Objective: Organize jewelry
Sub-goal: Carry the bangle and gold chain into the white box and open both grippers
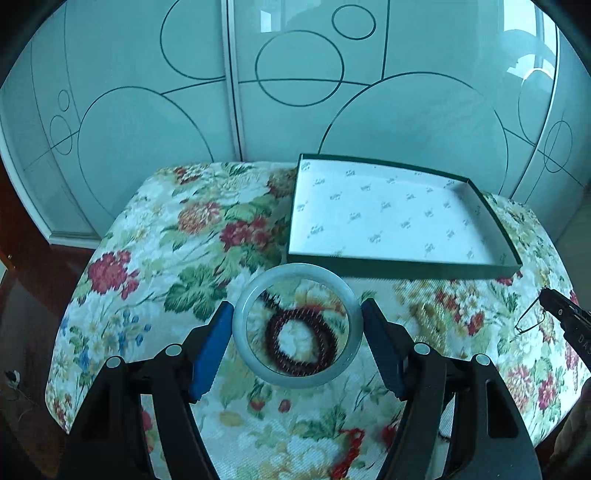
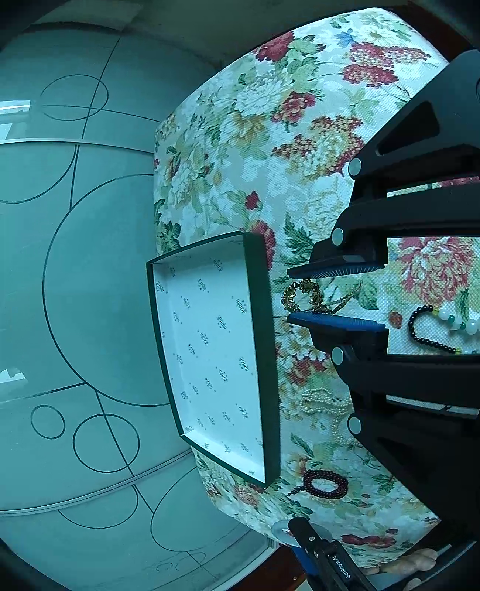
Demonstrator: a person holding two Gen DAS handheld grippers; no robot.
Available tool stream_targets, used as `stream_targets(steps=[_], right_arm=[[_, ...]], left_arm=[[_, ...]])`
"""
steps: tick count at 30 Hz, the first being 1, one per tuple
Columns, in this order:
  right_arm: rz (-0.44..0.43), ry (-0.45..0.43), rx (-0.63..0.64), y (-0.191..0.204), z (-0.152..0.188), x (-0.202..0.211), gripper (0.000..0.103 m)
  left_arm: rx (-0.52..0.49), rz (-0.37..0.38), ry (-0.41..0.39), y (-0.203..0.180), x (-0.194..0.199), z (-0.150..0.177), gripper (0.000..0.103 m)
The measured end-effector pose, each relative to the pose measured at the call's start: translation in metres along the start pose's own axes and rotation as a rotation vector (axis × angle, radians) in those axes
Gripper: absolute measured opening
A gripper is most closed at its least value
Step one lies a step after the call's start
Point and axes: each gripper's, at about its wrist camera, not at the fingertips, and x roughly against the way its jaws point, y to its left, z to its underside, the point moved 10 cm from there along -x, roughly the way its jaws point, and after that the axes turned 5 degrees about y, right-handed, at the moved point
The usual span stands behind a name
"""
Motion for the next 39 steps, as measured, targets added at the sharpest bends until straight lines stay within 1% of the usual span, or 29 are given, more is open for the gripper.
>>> stream_targets(steps=[7, 9, 11, 14, 16, 20, 25, 28, 32, 35, 37, 39], right_arm=[[-0.026, -0.085, 0.003, 0.007, -0.051, 0.005, 0.018], [-0.026, -0.106, 0.006, 0.008, -0.068, 0.001, 0.018], [-0.026, -0.114, 0.006, 0.008, -0.079, -0.006, 0.018], [-0.019, -0.100, 0.005, 0.007, -0.092, -0.025, 0.018], [-0.010, -0.081, 0.002, 0.004, -0.095, -0.043, 0.018], [0.013, -0.015, -0.010, -0.004, -0.091, -0.082, 0.018], [0.042, 0.065, -0.012, -0.013, -0.077, -0.121, 0.019], [0.057, 0.085, -0.011, -0.016, -0.072, -0.132, 0.019], [0.074, 0.095, 0.004, -0.015, -0.070, -0.136, 0.019], [0.081, 0.105, 0.007, -0.016, -0.066, -0.139, 0.020], [0.083, 0.109, 0.023, -0.013, -0.064, -0.139, 0.034], [0.069, 0.109, 0.012, -0.011, -0.063, -0.135, 0.037]], left_arm=[[-0.019, 0.011, -0.049, -0.019, -0.006, -0.052, 0.070], [-0.016, 0.023, -0.049, -0.024, -0.013, -0.067, 0.070], [-0.015, 0.026, -0.059, -0.030, -0.020, -0.085, 0.070], [-0.030, 0.013, -0.069, -0.041, -0.039, -0.103, 0.070], [-0.037, 0.011, -0.046, -0.048, -0.057, -0.108, 0.070], [-0.047, -0.004, 0.002, -0.054, -0.099, -0.110, 0.070], [-0.074, -0.021, 0.054, -0.060, -0.136, -0.100, 0.070], [-0.083, -0.017, 0.084, -0.062, -0.149, -0.091, 0.070], [-0.087, -0.006, 0.115, -0.066, -0.159, -0.080, 0.070], [-0.078, -0.006, 0.107, -0.067, -0.159, -0.078, 0.070], [-0.085, -0.020, 0.108, -0.067, -0.159, -0.077, 0.071], [-0.100, -0.033, 0.103, -0.068, -0.155, -0.076, 0.072]])
